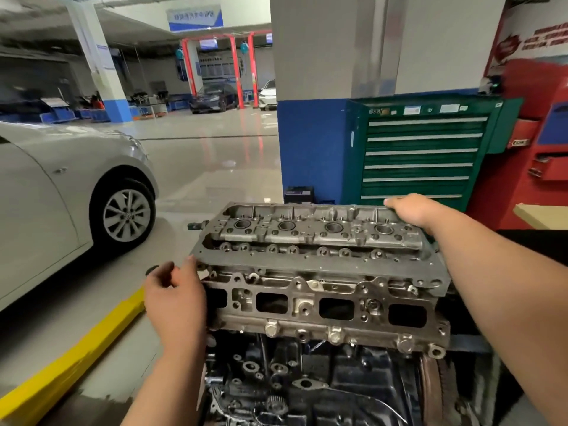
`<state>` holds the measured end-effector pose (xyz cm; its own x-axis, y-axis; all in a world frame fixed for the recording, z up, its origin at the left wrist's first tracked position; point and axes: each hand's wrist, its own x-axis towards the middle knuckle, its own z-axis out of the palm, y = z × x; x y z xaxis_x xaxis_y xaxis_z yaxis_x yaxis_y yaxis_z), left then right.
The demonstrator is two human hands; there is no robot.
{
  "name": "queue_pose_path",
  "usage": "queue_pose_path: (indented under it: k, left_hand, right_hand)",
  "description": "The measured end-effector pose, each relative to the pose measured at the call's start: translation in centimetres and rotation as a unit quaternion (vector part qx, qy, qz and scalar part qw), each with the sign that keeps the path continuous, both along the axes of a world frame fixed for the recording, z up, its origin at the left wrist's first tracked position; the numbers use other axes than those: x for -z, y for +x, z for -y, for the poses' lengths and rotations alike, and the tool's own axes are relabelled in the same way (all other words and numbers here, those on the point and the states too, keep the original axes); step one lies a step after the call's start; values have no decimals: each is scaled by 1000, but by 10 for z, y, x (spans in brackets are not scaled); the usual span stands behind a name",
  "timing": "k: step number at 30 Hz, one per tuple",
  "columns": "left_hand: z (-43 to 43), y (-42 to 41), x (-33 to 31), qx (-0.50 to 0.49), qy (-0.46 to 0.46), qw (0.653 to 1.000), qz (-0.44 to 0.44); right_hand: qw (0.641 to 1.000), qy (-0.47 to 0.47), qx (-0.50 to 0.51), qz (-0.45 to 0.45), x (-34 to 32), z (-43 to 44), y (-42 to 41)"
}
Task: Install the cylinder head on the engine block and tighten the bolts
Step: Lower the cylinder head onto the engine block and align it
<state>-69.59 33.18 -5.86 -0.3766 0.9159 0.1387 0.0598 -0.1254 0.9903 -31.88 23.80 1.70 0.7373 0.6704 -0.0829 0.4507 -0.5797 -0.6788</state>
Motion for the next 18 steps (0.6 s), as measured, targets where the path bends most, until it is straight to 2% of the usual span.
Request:
queue_pose_path:
  k: [3, 7, 8, 11, 14, 16, 18]
  left_hand:
    - [-5, 4, -3, -36, -6, 998, 46]
    - [-17, 21, -12, -40, -18, 999, 24]
    - [-22, 26, -16, -24, -24, 999, 0]
    - [-31, 40, -27, 14, -13, 990, -143]
    - [-28, 53, -39, 59, 64, 970, -228]
    - [-22, 63, -39, 126, 120, 946, -274]
    - [-13, 73, -37, 152, 155, 920, -326]
  right_hand:
    - [1000, -4, -24, 4, 0, 1, 3]
    - [999, 4, -17, 28, 4, 13, 9]
    - [1000, 12, 3, 26, 6, 18, 11]
    - [998, 13, 50, 23, 13, 35, 16]
    - [996, 35, 78, 4, 18, 44, 15]
    - [993, 54, 107, -6, 19, 45, 13]
    - [993, 45, 107, 6, 18, 42, 8]
